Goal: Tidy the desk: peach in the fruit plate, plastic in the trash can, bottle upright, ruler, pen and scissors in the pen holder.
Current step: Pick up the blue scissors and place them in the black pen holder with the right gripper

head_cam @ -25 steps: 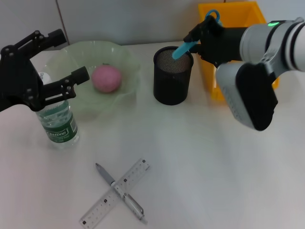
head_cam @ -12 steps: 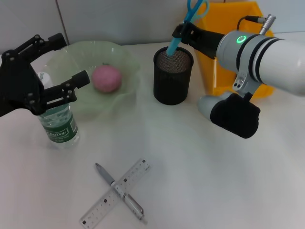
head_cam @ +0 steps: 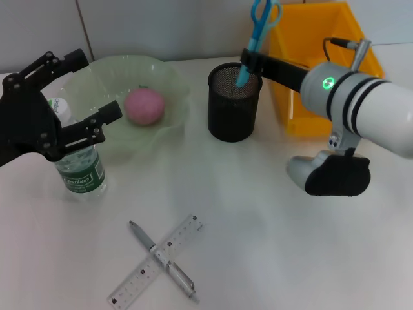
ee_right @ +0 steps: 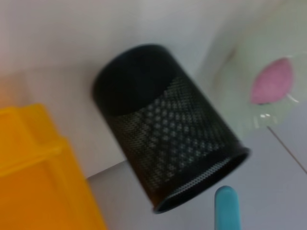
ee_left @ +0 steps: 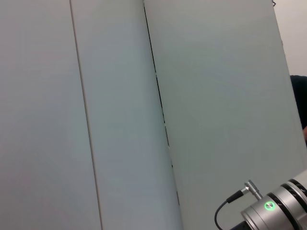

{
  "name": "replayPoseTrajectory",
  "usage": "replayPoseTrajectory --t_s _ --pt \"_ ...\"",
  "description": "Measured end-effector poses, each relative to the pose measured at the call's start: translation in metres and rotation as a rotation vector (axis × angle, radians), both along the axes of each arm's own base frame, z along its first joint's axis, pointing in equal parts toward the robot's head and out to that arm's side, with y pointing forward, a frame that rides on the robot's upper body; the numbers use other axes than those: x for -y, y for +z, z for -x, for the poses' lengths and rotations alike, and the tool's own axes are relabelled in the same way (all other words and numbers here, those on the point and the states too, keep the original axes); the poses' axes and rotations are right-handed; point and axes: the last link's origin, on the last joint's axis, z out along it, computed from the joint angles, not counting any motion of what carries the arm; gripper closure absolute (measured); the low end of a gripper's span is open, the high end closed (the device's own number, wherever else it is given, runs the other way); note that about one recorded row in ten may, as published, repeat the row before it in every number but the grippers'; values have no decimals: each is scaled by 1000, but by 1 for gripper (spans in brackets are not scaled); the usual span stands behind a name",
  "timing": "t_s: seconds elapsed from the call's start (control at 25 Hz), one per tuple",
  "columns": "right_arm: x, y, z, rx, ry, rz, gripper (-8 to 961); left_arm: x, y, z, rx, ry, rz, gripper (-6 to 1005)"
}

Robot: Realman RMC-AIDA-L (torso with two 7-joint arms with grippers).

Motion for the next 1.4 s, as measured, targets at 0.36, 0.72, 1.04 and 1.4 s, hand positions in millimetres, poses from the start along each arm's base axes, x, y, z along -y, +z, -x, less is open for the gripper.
replayPoseTrajectory --t_s 0.36,0.72,1.04,1.4 --pt "-11 -11 -17 62 84 -40 751 1 -9 5 18 4 -24 127" --pt "-16 -21 -5 85 142 -27 751 2 -9 6 15 4 -30 127" --pt "-17 -23 -13 132 167 -38 752 2 -8 6 22 1 -39 127" --pt "-18 -24 -18 120 170 -52 750 4 -10 7 37 6 -38 127"
